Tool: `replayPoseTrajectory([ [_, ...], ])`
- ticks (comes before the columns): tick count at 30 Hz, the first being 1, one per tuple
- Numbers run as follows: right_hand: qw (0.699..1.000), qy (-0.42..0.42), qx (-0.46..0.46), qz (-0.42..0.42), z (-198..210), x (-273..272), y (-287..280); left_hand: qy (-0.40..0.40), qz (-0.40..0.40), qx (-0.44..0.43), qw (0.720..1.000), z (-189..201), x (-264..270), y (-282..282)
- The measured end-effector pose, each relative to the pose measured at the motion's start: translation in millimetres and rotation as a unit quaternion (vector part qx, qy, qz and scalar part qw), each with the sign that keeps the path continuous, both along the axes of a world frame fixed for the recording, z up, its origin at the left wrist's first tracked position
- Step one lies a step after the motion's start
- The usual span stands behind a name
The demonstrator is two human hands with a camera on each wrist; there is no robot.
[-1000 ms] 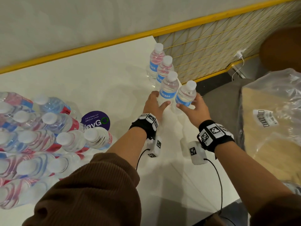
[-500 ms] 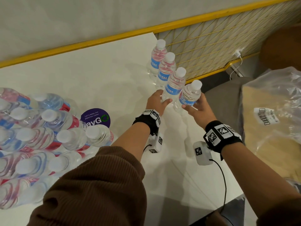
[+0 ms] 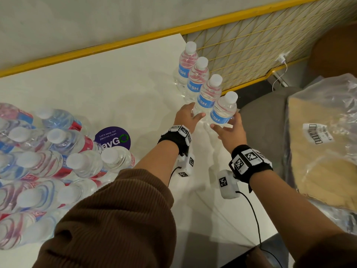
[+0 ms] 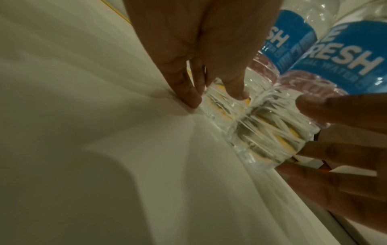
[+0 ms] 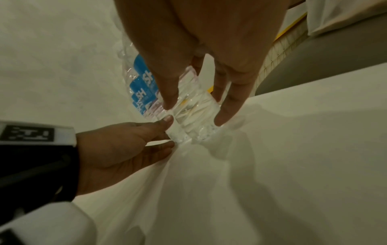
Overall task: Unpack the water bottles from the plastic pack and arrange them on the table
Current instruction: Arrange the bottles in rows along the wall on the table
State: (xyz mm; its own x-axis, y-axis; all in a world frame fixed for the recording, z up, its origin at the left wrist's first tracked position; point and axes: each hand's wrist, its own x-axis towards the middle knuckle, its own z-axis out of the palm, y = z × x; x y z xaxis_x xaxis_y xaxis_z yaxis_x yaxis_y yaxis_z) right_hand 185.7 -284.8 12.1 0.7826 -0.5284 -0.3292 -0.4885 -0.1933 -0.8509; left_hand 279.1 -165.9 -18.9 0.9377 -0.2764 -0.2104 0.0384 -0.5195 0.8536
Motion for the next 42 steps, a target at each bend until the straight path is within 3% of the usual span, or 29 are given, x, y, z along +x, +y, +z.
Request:
replayPoseTrajectory([
  [7,1.000,0.017,0.021,-0.012,-9.0,-4.8,3.1,0.024,0.007,-0.015,1.000,-4.9,1.2,2.8],
  [15,1.000,0.023,-0.004,-0.015,-14.1,-5.0,6.8,-0.004,-0.011,0.011,1.000,-8.7,4.5,3.3],
  [26,0.997,0.008,-0.009,-0.076,-19.7,-12.8,14.6,-0.001,0.017,0.025,1.000,-11.7,0.8,-3.2],
  [36,0.997,0.016,0.001,-0.074,-18.1,-7.3,16.9,-0.015,-0.017,0.073,0.997,-11.9,3.4,-4.4],
  [42,1.000,0.011,0.008,-0.016,-19.2,-8.0,13.0,-0.016,-0.024,0.077,0.997,-12.8,3.1,-2.2],
])
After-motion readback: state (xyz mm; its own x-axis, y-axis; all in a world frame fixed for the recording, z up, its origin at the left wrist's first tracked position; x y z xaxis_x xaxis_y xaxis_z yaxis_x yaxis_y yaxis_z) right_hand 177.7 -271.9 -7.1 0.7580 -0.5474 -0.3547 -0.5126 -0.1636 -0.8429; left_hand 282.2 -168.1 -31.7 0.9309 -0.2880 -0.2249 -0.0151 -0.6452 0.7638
